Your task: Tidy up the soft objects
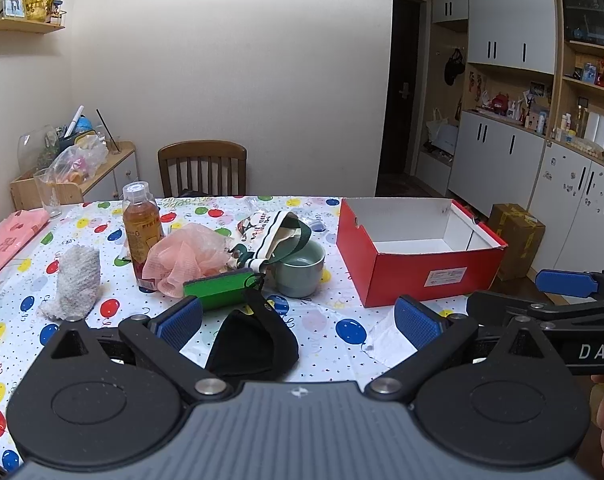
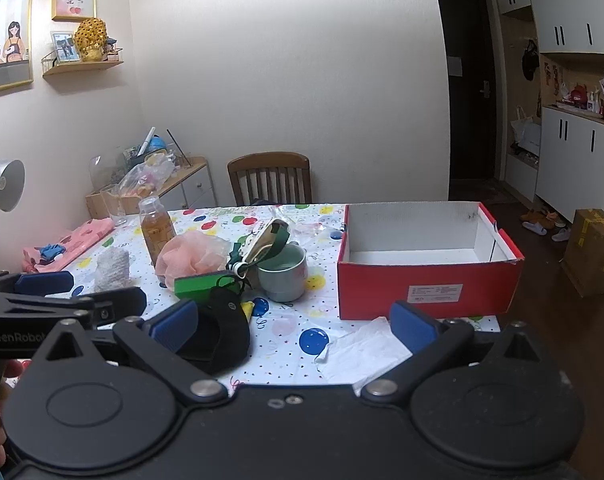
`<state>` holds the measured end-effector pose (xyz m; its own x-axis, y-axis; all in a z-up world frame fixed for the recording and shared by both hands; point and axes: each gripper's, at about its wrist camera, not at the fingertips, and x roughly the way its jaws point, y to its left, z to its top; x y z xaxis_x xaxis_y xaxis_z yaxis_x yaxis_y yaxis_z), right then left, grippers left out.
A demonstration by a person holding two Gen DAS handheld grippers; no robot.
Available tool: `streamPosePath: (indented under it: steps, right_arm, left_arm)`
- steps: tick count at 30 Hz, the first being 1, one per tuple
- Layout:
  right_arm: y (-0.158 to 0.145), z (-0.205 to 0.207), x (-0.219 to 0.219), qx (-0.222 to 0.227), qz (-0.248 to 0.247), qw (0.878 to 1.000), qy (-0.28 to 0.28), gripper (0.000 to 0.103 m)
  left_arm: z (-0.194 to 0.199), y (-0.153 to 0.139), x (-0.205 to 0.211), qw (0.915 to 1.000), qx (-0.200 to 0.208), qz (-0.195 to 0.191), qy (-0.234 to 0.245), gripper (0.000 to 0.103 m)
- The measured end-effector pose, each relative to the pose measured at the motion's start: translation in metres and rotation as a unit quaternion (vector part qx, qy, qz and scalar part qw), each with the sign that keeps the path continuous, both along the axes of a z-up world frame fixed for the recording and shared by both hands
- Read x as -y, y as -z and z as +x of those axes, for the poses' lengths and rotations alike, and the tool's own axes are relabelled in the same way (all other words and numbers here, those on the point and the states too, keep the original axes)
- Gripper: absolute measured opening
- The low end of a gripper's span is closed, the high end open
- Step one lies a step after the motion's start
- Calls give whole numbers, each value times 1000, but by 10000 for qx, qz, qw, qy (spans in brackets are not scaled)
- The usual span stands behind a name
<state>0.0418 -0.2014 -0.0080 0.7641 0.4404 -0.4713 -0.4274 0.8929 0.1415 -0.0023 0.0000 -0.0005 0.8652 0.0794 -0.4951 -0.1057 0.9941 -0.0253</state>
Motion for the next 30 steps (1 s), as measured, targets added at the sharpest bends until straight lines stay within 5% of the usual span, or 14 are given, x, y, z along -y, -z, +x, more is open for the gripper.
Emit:
streamPosePath:
  steps: [30]
  right_arm:
    - [0, 1, 3, -8, -111, 9999, 72, 102]
  left_arm:
    - [0, -2, 2, 10000, 64, 3, 52, 103]
